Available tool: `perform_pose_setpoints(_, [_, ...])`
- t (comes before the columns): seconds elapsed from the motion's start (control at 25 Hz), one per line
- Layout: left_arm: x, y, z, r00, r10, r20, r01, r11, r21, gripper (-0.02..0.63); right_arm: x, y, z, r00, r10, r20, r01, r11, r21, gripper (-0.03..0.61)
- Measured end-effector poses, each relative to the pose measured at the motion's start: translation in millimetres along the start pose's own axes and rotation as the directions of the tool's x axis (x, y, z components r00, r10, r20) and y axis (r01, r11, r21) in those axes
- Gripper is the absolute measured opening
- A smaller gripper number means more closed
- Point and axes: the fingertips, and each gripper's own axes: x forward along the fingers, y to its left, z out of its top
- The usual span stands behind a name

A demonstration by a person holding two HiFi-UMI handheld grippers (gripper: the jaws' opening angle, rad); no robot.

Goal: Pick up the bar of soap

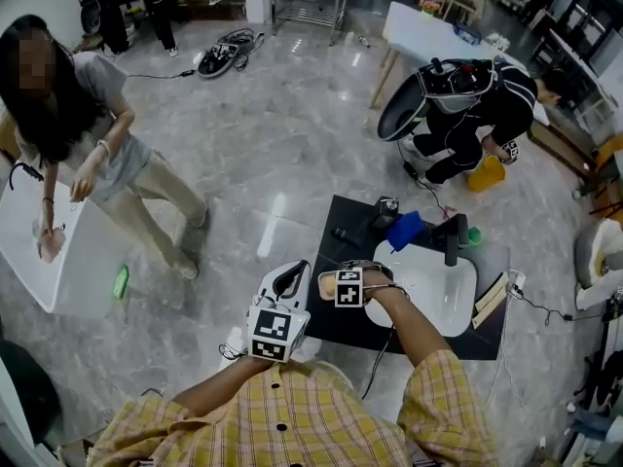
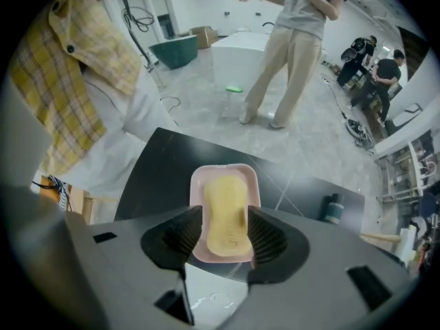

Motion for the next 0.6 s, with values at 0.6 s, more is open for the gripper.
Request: perform_pose_setpoints(0.6, [12,-7,-3,1.0,-0.007,-0.016,0.007,1.0,0.008,0.012,29,-3,-7,0.998,0.046,-0.046,-0.047,0.999,-0.018,0.204])
